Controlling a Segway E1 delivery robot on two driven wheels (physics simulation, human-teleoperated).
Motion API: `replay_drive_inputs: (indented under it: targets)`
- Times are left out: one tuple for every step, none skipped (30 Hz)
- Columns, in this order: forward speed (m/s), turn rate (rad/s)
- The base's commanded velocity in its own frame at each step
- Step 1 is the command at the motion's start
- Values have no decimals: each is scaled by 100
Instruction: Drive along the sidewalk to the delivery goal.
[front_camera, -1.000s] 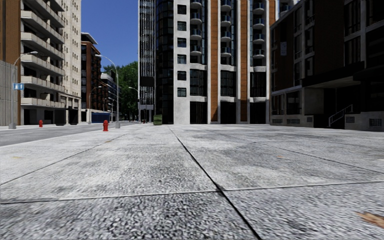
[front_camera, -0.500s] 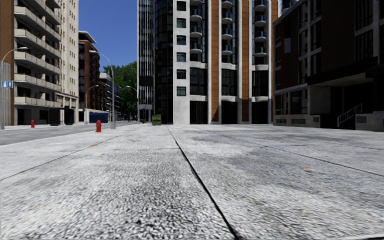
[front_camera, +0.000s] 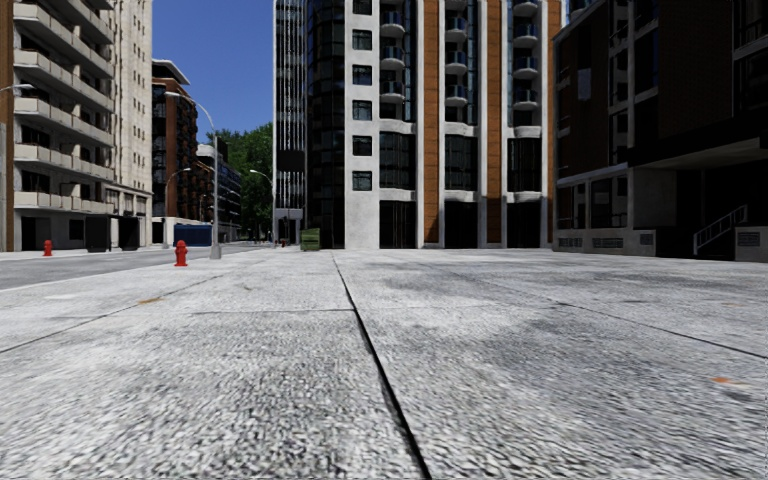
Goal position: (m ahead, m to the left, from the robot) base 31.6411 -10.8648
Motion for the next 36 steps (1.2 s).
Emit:
replay_drive_inputs:
  targets:
    - [200, 0]
    - [200, 0]
    - [200, 0]
    - [200, -1]
    - [200, -8]
    - [200, -13]
    - [200, -14]
    - [200, -14]
    - [200, -14]
    - [200, -14]
    - [200, -14]
    - [200, -14]
    - [200, -14]
    - [200, -14]
    - [200, -14]
    - [200, -14]
    - [200, -14]
    - [200, -14]
    - [200, -14]
    - [200, -14]
    - [200, -14]
    - [200, -14]
    - [200, -14]
    - [200, -14]
    - [200, -14]
    - [200, -14]
    - [200, -14]
    - [200, -14]
    - [200, -14]
    - [200, -14]
    - [200, -14]
    - [200, -14]
    - [200, -14]
    - [200, -14]
    - [200, -14]
    - [200, -15]
